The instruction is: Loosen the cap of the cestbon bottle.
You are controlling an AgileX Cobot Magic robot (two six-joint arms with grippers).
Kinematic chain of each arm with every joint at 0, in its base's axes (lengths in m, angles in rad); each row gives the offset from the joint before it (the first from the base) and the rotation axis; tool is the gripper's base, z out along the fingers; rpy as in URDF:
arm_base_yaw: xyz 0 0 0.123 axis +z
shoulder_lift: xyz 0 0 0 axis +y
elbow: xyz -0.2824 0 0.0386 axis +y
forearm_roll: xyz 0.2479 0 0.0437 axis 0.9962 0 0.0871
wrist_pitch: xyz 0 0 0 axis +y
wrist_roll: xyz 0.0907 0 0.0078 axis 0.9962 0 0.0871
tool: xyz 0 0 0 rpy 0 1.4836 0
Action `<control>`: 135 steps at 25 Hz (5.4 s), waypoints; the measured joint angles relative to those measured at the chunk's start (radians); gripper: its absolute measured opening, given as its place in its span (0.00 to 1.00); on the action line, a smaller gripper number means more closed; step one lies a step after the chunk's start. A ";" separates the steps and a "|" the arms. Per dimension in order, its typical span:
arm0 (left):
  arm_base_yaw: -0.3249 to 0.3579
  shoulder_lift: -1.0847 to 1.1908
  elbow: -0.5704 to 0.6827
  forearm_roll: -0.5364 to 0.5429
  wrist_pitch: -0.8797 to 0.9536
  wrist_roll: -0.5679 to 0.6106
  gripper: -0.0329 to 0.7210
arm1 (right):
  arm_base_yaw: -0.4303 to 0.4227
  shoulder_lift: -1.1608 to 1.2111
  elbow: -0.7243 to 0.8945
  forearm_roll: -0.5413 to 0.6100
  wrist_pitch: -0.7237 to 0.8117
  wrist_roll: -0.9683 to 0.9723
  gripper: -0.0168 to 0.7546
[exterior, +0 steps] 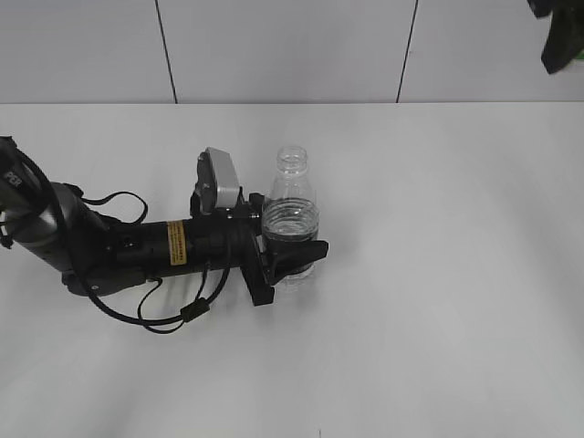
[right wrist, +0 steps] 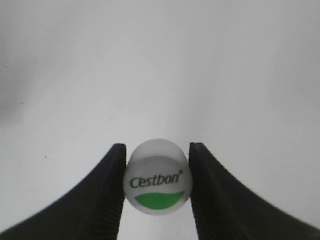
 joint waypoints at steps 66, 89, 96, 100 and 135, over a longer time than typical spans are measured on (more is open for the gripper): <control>-0.001 0.000 0.000 -0.028 0.005 0.001 0.58 | -0.052 0.375 0.298 0.164 -0.429 -0.185 0.48; -0.001 0.000 0.000 -0.027 0.006 0.001 0.61 | -0.052 0.315 0.298 0.154 -0.337 -0.184 0.75; 0.001 0.002 0.001 -0.024 0.035 -0.047 0.73 | -0.052 0.315 0.298 0.154 -0.337 -0.184 0.75; 0.002 0.002 0.001 -0.026 0.037 -0.049 0.78 | -0.052 0.315 0.298 0.154 -0.336 -0.182 0.75; 0.003 -0.618 0.012 -0.049 0.308 -0.348 0.79 | -0.052 0.315 0.298 0.143 -0.329 -0.183 0.75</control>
